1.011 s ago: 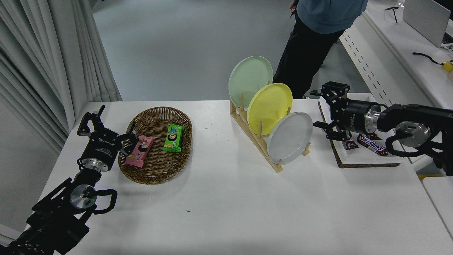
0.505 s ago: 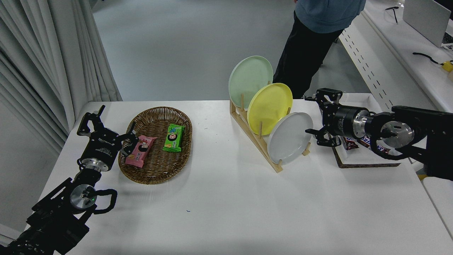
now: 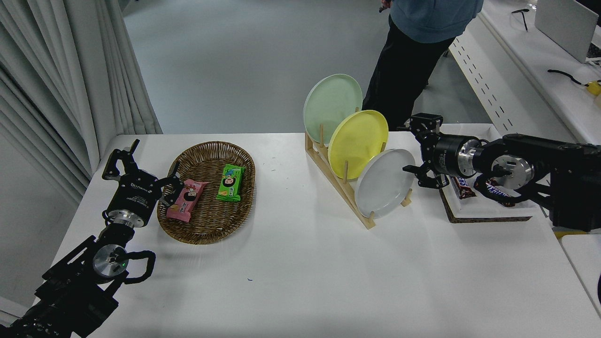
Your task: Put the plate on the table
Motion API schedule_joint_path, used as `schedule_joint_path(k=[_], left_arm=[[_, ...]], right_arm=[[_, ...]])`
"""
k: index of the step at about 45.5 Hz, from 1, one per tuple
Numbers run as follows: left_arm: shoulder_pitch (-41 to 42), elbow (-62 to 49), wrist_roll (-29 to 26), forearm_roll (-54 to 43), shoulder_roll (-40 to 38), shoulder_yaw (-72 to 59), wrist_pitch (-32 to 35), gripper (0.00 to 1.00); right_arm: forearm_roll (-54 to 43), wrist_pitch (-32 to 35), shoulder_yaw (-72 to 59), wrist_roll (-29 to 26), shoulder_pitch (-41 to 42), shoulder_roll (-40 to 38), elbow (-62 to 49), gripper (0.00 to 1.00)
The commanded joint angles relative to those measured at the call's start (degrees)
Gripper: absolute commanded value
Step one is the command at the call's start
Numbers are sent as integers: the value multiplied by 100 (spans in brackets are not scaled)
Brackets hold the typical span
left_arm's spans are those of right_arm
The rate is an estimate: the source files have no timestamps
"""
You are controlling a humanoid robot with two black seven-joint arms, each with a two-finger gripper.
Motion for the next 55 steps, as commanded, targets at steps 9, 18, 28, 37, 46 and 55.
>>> schedule_joint_path(k=[9, 18, 28, 37, 46, 55], left_arm=[[0, 6, 0, 0, 0, -2, 0, 100], [0, -3, 0, 0, 0, -2, 0, 100], [0, -3, 0, 0, 0, -2, 0, 100], [0, -3, 0, 0, 0, -2, 0, 100], [0, -3, 0, 0, 0, -2, 0, 100], [0, -3, 0, 0, 0, -2, 0, 100]], right_arm=[[325, -300, 105, -860, 112, 195, -30, 95], [299, -300, 193, -913, 147, 265, -135, 98], [264, -300, 254, -913, 173, 344, -302, 98], [264, -274, 290, -913, 173, 529, -627, 83], [264, -238, 281, -913, 156, 537, -636, 74], [264, -239, 272, -930, 138, 537, -636, 71]])
